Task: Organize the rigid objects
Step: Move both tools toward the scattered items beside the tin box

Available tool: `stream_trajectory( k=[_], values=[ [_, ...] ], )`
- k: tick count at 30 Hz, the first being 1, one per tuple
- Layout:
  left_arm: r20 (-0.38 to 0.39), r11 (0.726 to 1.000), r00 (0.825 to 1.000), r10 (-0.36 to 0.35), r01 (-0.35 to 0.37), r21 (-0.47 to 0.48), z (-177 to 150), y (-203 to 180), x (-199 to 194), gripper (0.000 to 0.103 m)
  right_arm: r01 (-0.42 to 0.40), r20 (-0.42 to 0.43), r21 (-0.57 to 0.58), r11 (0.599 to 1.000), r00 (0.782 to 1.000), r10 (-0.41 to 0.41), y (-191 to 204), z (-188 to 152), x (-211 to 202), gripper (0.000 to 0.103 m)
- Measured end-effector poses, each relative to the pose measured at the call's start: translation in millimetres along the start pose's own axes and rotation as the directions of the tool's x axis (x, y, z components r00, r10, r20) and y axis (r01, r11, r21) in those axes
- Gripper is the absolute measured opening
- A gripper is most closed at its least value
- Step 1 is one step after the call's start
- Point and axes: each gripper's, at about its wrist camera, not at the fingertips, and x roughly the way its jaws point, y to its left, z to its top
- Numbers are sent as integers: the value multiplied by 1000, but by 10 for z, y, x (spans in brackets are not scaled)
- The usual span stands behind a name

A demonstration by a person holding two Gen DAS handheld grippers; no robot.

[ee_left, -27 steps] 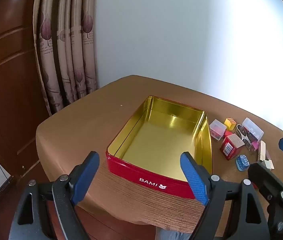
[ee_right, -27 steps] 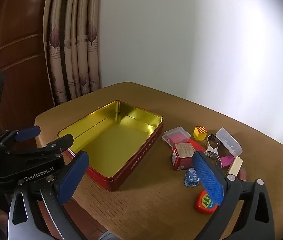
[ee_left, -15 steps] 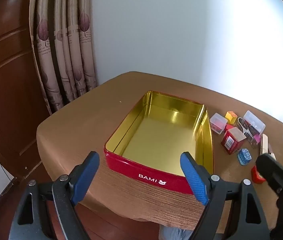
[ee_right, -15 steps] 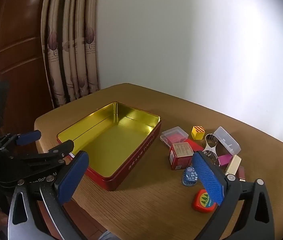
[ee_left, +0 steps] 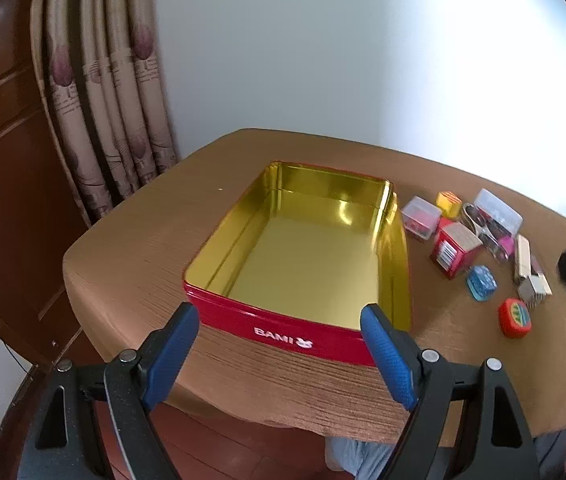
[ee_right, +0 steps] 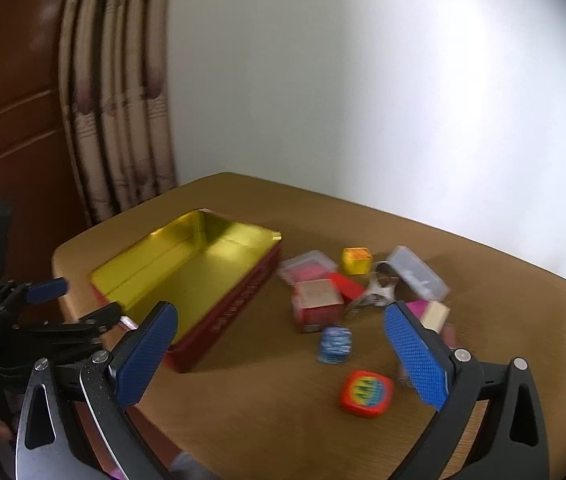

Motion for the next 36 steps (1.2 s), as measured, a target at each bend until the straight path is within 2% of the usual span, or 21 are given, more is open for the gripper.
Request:
stream_trajectory(
  k=[9, 17, 23, 29, 32, 34, 36],
  values=[
    [-34, 991, 999, -41, 45, 124, -106, -411, -39, 85, 162, -50, 135, 978, 986, -157, -960, -209, -26, 103],
    [-85, 976, 992, -94, 109, 190, -185, -845, -35, 85, 298, -121, 225, 927, 953, -277, -1816, -502, 44, 103],
    [-142, 962, 981, -134, 163, 220, -213, -1158, 36, 85, 378, -158, 219, 900, 924, -349, -2165, -667, 90, 103],
    [-198, 930, 960, -196, 247, 274, -178, -1561, 140, 85, 400, -184, 223, 889, 913, -364, -2350, -799, 62, 103],
    [-256, 912, 938, -234, 303, 277, -150, -1770, 251, 85, 403, -206, 220, 888, 909, -361, -2417, -880, 113, 103],
    [-285, 909, 927, -242, 320, 268, -139, -1869, 321, 85, 399, -220, 227, 888, 910, -352, -2474, -926, 149, 103],
    [-322, 905, 909, -265, 349, 242, -127, -1971, 405, 85, 391, -227, 241, 888, 912, -341, -2513, -954, 170, 103]
  ],
)
